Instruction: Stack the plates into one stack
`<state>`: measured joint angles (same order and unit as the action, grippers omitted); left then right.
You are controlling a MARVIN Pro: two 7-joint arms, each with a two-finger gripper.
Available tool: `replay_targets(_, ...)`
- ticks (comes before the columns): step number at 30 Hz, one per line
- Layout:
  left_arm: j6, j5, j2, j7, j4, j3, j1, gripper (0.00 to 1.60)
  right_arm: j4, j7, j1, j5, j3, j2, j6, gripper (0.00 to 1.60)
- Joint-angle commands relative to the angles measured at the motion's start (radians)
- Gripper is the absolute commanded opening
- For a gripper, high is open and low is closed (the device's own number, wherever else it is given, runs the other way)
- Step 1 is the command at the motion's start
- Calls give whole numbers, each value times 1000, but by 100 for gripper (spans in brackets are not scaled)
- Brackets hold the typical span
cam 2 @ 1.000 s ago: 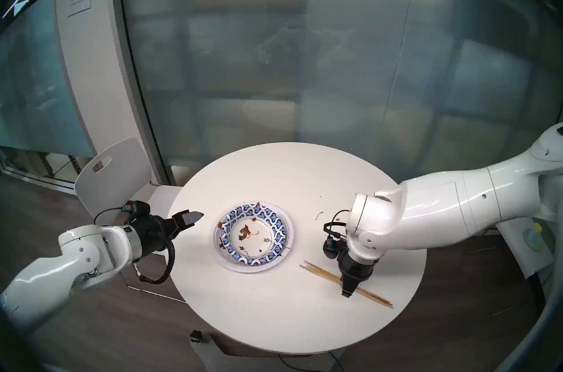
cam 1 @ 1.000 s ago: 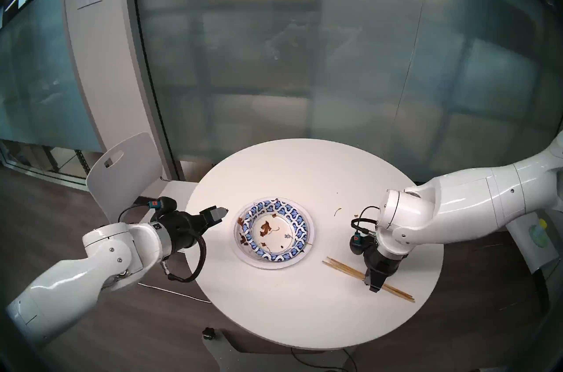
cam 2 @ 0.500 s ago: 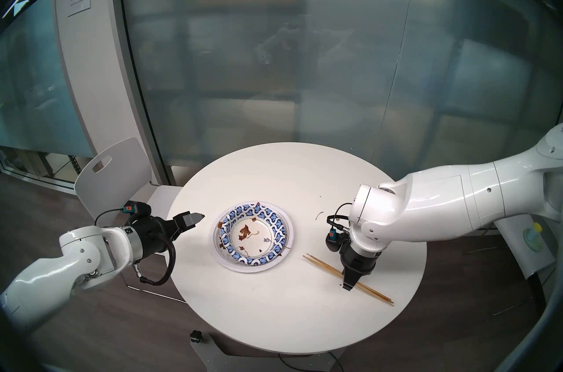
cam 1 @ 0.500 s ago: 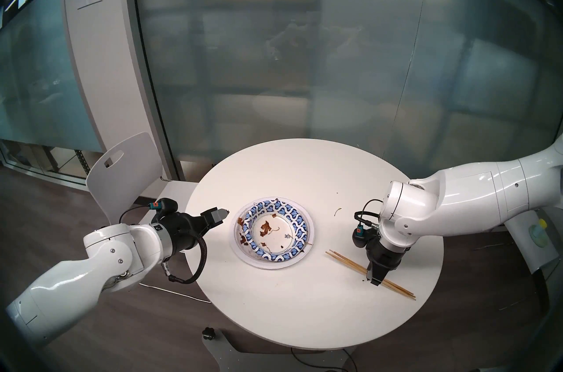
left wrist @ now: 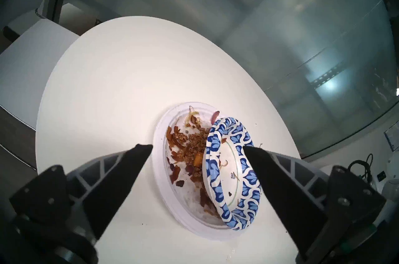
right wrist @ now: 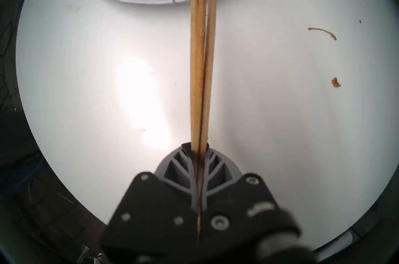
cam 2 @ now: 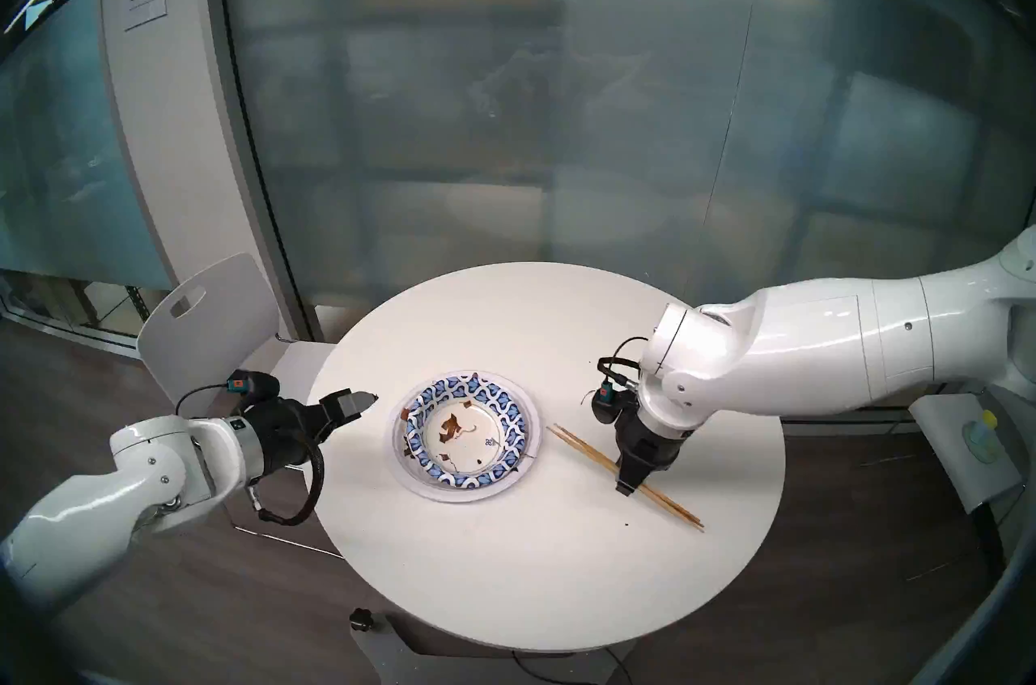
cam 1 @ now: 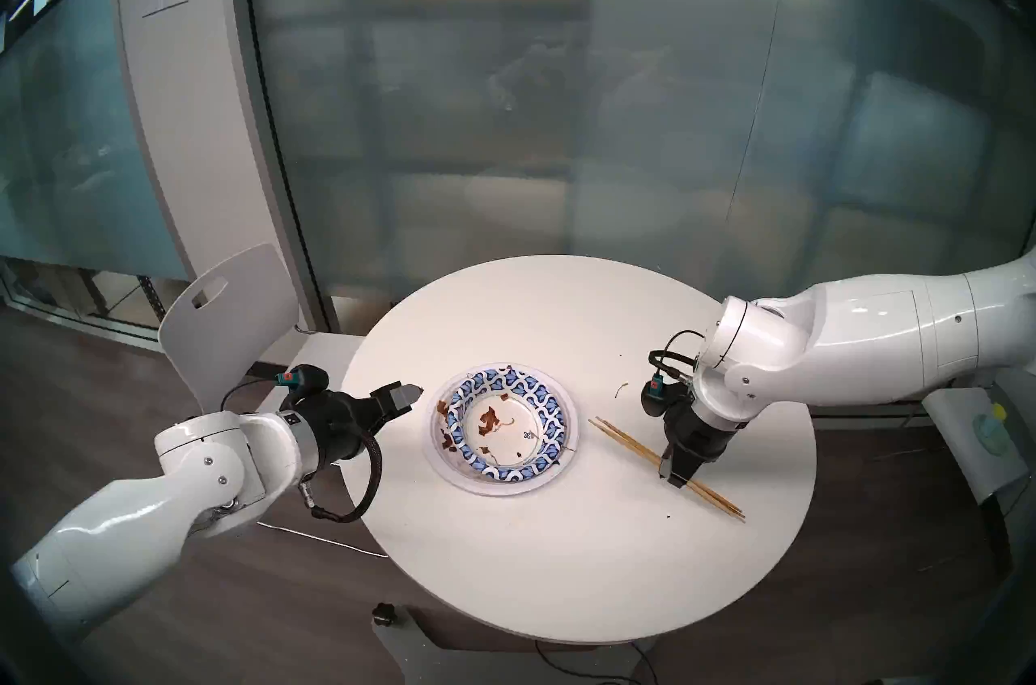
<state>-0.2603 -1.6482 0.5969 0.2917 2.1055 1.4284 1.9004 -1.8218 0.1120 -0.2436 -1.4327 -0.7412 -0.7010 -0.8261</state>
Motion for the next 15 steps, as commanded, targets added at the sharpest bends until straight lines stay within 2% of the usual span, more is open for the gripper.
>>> replay_targets(1, 4, -8, 6, -2, 9, 7, -9, 160, 31, 22, -25, -10, 44, -43, 5, 0)
replay_targets(8, 4, -21, 6, -8, 0, 12, -10, 160, 45, 65, -42, -11, 63, -58, 2, 0)
replay_targets(15, 3, -32, 4, -15, -13, 15, -9, 160, 106, 120, -36, 1, 89, -132, 11, 0)
